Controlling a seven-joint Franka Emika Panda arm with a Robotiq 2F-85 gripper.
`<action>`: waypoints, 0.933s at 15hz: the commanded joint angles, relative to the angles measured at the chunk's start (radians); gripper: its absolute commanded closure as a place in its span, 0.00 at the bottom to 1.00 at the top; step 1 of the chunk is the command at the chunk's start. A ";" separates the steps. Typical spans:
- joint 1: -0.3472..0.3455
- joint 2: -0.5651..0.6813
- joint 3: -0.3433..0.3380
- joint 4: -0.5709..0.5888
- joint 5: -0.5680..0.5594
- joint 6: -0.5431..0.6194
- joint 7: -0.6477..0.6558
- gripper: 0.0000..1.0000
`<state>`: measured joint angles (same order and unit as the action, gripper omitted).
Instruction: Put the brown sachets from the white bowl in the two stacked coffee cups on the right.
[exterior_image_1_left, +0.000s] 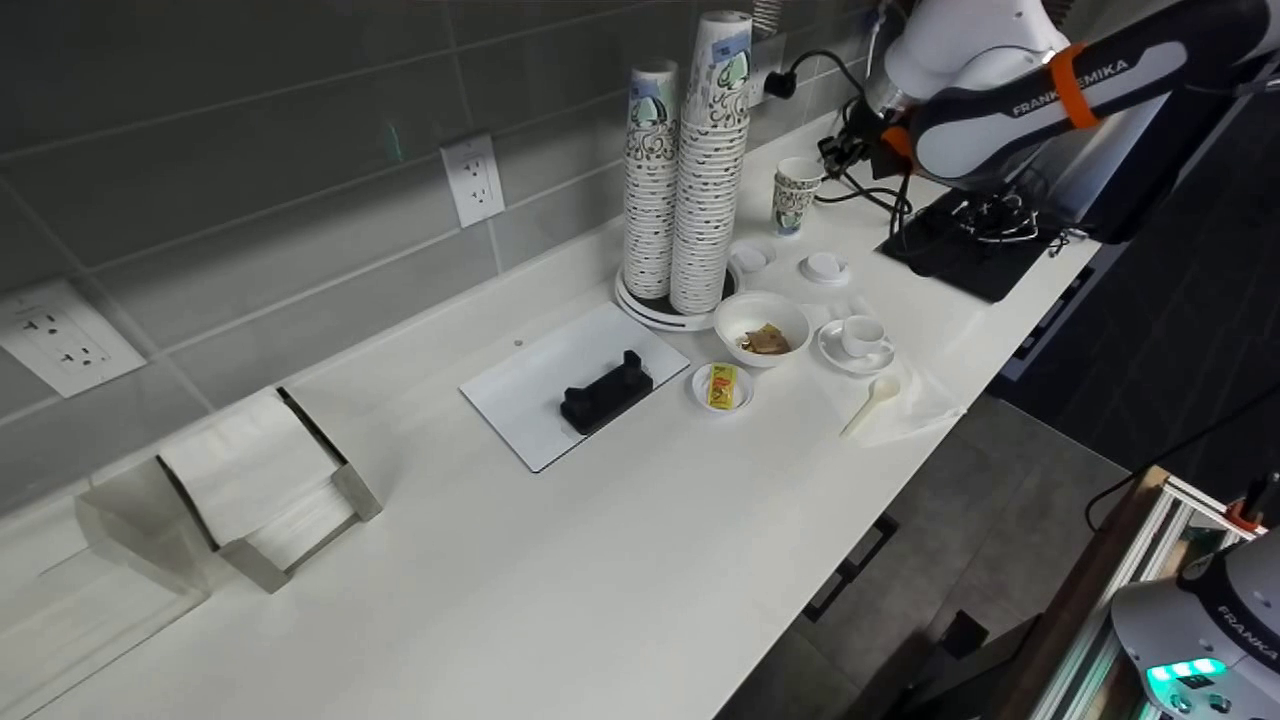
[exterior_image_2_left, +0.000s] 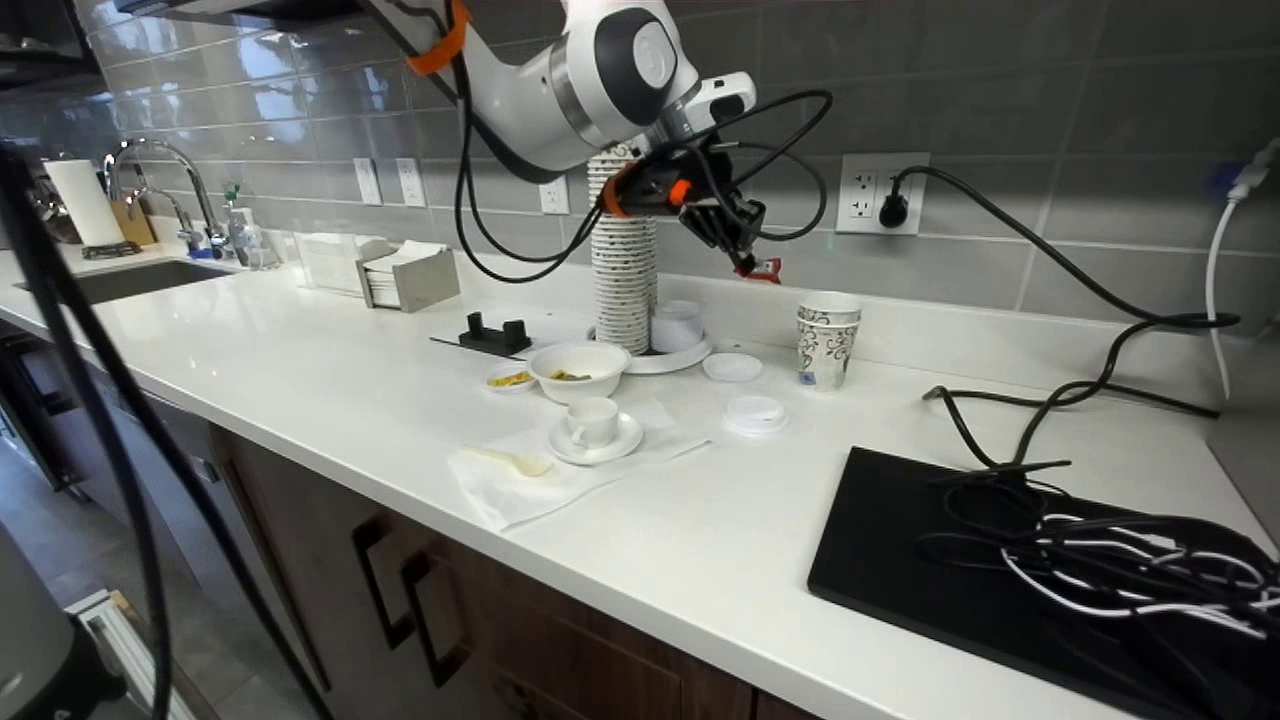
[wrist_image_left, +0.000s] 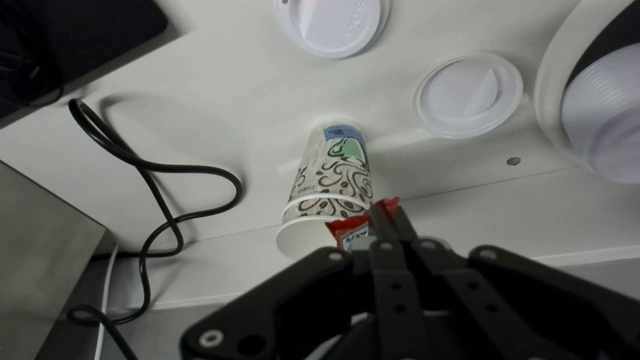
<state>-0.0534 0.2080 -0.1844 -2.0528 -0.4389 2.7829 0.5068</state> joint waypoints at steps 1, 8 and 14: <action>-0.004 0.085 -0.034 0.110 -0.033 0.056 0.039 1.00; 0.000 0.051 -0.023 0.052 -0.006 0.033 0.003 0.99; 0.062 0.187 -0.177 0.192 -0.235 0.231 0.189 1.00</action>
<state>-0.0228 0.3057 -0.2938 -1.9509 -0.5919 2.9345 0.6086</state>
